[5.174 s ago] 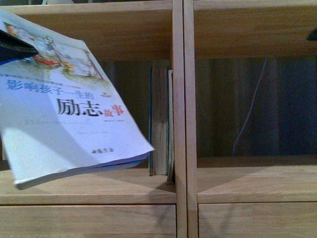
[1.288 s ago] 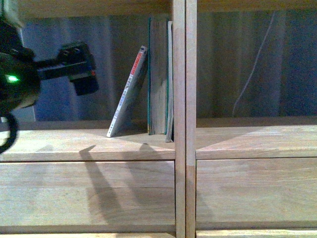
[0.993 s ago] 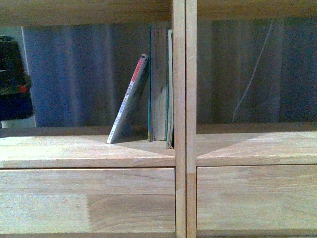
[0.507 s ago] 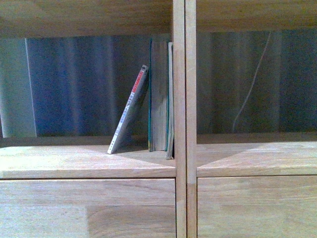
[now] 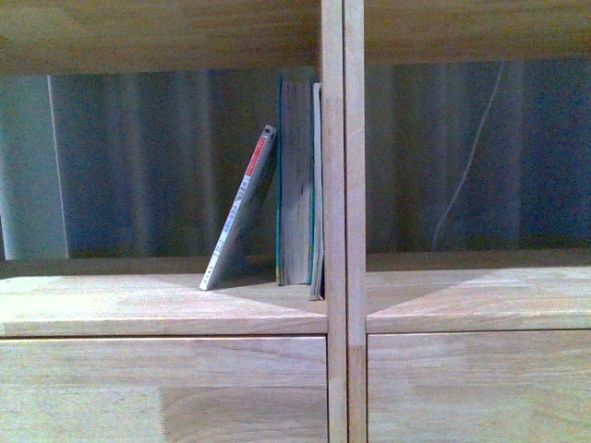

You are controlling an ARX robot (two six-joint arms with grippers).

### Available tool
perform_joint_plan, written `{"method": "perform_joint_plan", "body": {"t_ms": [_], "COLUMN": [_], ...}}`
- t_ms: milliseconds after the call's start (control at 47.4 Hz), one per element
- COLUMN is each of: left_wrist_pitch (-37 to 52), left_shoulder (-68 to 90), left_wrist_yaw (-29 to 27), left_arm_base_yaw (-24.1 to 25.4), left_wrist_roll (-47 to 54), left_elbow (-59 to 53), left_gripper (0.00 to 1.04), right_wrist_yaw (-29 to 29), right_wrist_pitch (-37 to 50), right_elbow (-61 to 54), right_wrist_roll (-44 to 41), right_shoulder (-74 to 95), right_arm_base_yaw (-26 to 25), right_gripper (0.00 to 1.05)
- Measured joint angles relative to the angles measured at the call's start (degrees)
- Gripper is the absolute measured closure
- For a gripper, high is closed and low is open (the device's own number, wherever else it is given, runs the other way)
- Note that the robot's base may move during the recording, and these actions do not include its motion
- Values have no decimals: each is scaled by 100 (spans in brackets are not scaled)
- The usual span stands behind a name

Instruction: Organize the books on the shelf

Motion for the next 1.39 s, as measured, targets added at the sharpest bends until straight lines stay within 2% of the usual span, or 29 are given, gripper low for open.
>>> {"method": "perform_joint_plan", "body": {"t_ms": [84,444,676,887,929,950,993,1204,1309,1394], "left_wrist_pitch": [-11,-13,-13,-13,-13,-13,-13,-13,-13,-13], "left_shoulder": [-24,-26,-26,-26,-26,-26,-26,-26,-26,-26], "left_wrist_yaw": [125,208,210,210,210,210,210,210,212,214], "left_arm_base_yaw": [369,426,426,428,428,428,428,428,428,431], "left_wrist_roll": [-4,-7,-4,-4,0,-2,-2,-2,-2,-2], "left_elbow": [0,0,0,0,0,0,0,0,0,0], "left_gripper": [102,102,60,13,6,6,8,7,7,7], "right_wrist_yaw": [-2,-2,0,-2,-2,-2,0,0,2,-4], "right_wrist_pitch": [0,0,0,0,0,0,-11,-234,-1075,-1226], "right_elbow": [0,0,0,0,0,0,0,0,0,0], "right_wrist_roll": [0,2,0,0,0,2,2,2,0,-2], "right_shoulder": [0,0,0,0,0,0,-7,-205,-841,-1139], "right_arm_base_yaw": [0,0,0,0,0,0,0,0,2,2], "right_gripper": [7,7,7,7,7,7,10,38,54,66]}}
